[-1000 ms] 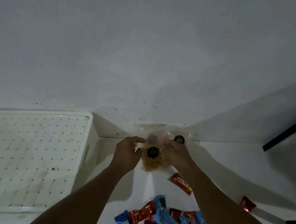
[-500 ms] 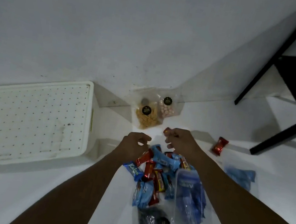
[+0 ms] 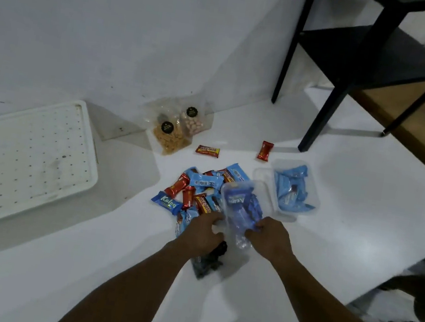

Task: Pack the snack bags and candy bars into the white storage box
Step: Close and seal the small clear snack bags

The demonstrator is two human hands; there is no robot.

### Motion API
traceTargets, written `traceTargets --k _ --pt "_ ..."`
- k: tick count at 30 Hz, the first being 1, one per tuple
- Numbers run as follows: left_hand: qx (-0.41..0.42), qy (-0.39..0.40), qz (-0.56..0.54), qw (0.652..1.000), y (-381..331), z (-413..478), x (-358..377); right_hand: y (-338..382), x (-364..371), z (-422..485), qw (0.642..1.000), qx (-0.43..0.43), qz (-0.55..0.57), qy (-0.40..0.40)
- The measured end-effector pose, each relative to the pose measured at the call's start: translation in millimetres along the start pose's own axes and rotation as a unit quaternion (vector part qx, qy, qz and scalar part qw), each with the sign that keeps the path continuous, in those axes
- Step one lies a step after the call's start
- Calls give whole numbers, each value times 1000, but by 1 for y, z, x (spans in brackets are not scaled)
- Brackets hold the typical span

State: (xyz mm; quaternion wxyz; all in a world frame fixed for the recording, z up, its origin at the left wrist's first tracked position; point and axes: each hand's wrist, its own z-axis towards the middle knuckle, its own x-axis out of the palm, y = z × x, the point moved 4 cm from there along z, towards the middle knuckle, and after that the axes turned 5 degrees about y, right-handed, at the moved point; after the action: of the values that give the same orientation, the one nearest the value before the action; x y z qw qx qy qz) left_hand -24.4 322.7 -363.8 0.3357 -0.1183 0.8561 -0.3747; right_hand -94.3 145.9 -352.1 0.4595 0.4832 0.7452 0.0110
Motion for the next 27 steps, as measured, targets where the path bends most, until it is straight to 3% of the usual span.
traceTargets --k 6,9,16,20,27 --pt "-25 -9 -26 999 5 -9 1 -8 9 -18 999 -24 32 -23" --pt "-20 -20 -44 999 -3 -11 -17 16 3 -27 992 -95 83 9" --pt "65 -47 -211 974 -42 -35 -97 82 -36 -51 956 -235 162 74" --pt "83 -72 -280 954 -57 -54 -128 106 -65 -60 922 -240 295 78" --pt "101 -101 -380 914 -63 -66 -147 122 -67 -60 902 -264 331 78"
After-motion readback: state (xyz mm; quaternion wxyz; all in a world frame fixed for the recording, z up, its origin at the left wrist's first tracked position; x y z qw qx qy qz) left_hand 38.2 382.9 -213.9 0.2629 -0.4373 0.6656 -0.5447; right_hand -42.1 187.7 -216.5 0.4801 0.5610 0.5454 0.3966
